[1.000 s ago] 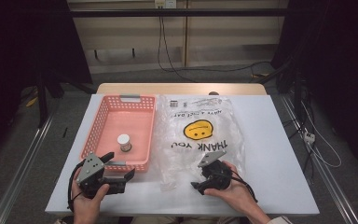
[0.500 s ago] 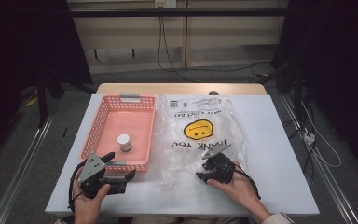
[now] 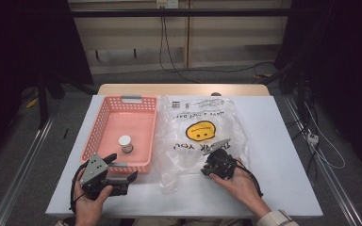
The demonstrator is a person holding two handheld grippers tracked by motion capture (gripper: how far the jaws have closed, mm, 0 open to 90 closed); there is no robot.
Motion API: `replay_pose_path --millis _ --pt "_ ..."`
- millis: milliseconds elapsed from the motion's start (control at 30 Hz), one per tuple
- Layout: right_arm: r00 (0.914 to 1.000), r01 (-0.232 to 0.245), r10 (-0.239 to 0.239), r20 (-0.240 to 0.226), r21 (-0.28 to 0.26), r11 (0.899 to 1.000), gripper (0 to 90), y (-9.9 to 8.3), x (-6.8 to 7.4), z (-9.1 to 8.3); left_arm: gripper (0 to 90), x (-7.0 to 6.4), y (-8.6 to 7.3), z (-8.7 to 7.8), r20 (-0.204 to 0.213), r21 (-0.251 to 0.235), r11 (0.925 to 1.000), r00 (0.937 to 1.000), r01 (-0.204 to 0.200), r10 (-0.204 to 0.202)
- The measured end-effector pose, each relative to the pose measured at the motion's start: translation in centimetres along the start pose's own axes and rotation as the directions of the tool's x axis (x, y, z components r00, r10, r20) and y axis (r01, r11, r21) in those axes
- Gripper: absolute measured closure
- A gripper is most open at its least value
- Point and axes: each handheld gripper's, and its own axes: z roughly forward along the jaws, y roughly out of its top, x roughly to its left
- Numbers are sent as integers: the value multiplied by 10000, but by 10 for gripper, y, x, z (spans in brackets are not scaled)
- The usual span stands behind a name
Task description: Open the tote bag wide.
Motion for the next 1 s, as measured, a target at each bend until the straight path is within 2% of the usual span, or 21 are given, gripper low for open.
replay_pose_path --millis 33,300,400,433,533,633,667,1000 --pt "10000 -44 44 -34 -41 10000 900 0 -1 0 63 0 0 0 -5 3 10000 10000 4 -4" --pt "9997 -178 177 -176 -62 9998 900 1 -2 -2 63 0 0 -1 13 -41 10000 10000 -8 8" --pt "9995 -216 208 -221 -363 9991 900 1 -4 -8 63 1 0 -1 6 -48 10000 10000 0 0" --pt "9995 -269 258 -171 -684 9973 900 1 -6 -13 63 1 0 -1 8 -37 10000 10000 -1 1" --pt "9985 -402 368 -393 -903 9951 900 2 -7 -18 63 0 0 -1 23 -31 10000 10000 -12 13" --pt "9987 -408 371 -362 -1060 9935 900 2 -7 -21 63 0 0 -1 27 -38 10000 10000 -4 4" --pt "9981 -461 406 -453 -1267 9909 900 2 -7 -23 63 0 0 -1 26 -37 10000 10000 0 0" --pt "9961 -559 443 -768 -1560 9862 900 2 -6 -30 63 0 0 -1 40 -24 10000 10000 -17 17"
